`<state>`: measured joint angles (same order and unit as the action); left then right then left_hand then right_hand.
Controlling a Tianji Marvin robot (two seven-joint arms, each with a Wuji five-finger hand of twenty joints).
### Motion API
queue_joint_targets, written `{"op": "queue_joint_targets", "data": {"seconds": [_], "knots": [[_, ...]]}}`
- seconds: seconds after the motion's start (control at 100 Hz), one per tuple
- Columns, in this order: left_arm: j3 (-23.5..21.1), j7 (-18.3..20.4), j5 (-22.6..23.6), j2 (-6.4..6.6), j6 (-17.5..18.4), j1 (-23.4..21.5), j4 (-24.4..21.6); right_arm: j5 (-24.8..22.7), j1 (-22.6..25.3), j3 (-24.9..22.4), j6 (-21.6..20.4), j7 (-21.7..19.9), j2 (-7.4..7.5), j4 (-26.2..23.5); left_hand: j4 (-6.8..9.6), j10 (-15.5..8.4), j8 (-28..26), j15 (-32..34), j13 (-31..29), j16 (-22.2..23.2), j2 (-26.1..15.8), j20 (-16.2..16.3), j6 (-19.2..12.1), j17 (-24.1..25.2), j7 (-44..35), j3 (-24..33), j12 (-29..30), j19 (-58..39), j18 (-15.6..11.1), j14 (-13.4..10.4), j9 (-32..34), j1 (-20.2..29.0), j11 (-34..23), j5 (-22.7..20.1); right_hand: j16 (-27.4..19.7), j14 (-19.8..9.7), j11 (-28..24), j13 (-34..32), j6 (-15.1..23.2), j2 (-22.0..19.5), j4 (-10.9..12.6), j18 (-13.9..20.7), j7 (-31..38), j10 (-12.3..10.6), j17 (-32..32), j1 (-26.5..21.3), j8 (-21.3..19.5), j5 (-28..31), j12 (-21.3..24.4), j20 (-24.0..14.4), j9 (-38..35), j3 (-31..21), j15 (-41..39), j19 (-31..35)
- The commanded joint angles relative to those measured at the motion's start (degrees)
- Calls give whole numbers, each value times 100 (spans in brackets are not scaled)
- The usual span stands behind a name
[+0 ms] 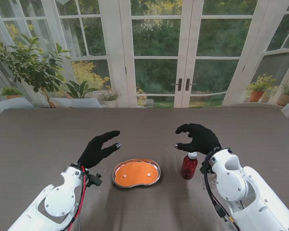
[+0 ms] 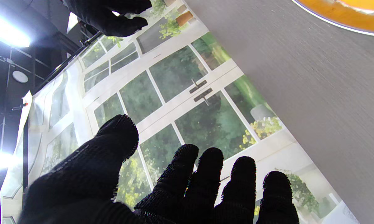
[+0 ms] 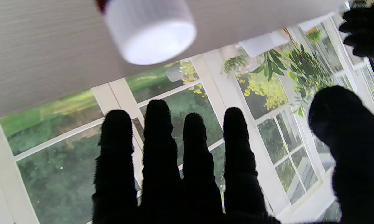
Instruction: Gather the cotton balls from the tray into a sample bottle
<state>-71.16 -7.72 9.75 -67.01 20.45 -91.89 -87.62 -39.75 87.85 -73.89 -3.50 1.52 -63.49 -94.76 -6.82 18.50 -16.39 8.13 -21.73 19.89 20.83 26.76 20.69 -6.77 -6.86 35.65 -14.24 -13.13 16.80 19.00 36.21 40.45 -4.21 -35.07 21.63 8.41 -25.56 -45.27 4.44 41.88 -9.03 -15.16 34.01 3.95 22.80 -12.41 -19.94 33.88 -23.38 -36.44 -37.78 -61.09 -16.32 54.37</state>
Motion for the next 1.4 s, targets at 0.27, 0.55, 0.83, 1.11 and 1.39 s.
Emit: {"op": "queue_joint_targets", "data": {"seconds": [0.27,0.55,0.83,1.11,1.39], "knots": [[5,156,-32,2,-13,-22,-40,-320,181,-210,150,-938,224,-352,144,-122,-11,-147,123,-21,-82,160,-523,-18,16,-100,-49,232,33,-87,40,-181,-4,-21,735,-228,-489,-183,309,1152,-219,286,-10,-204,192,112,-525,347,-619,-829,276,-452,-967,694],[9,164,-41,3,-21,-21,-43,-575,109,-142,201,-1120,274,-300,146,-111,-17,-144,120,-17,-89,195,-521,-24,5,-104,-59,244,45,-60,53,-177,-3,-53,1253,-380,-1010,-391,530,1896,-294,426,304,-309,488,-260,-825,587,-1217,-1158,269,-938,-2004,1345],[29,195,-73,5,-39,-7,-37,-654,-67,-20,268,-1273,308,-54,145,-99,-19,-127,107,-4,-94,224,-522,-38,6,-114,-65,246,51,-66,55,-179,0,-57,1577,-503,-1410,-668,642,2190,-309,581,626,-364,857,-580,-978,735,-1644,-1328,199,-1185,-2788,2042],[27,203,-66,8,-46,-6,-42,-601,-165,51,334,-1553,349,30,146,-116,-22,-128,108,-2,-99,242,-528,-35,0,-127,-68,254,54,-51,54,-177,2,-75,1773,-603,-1556,-936,632,2194,-299,681,745,-369,1161,-711,-1005,789,-1809,-1445,86,-1207,-3344,2599],[27,206,-71,8,-35,-3,-37,-533,-198,82,375,-1651,360,68,147,-94,-23,-124,97,0,-109,253,-524,-36,-2,-137,-69,260,67,-41,60,-179,1,-81,1918,-800,-1765,-1459,599,2122,-247,768,970,-356,1642,-1129,-1063,998,-1963,-1473,-229,-1306,-3885,3101]]}}
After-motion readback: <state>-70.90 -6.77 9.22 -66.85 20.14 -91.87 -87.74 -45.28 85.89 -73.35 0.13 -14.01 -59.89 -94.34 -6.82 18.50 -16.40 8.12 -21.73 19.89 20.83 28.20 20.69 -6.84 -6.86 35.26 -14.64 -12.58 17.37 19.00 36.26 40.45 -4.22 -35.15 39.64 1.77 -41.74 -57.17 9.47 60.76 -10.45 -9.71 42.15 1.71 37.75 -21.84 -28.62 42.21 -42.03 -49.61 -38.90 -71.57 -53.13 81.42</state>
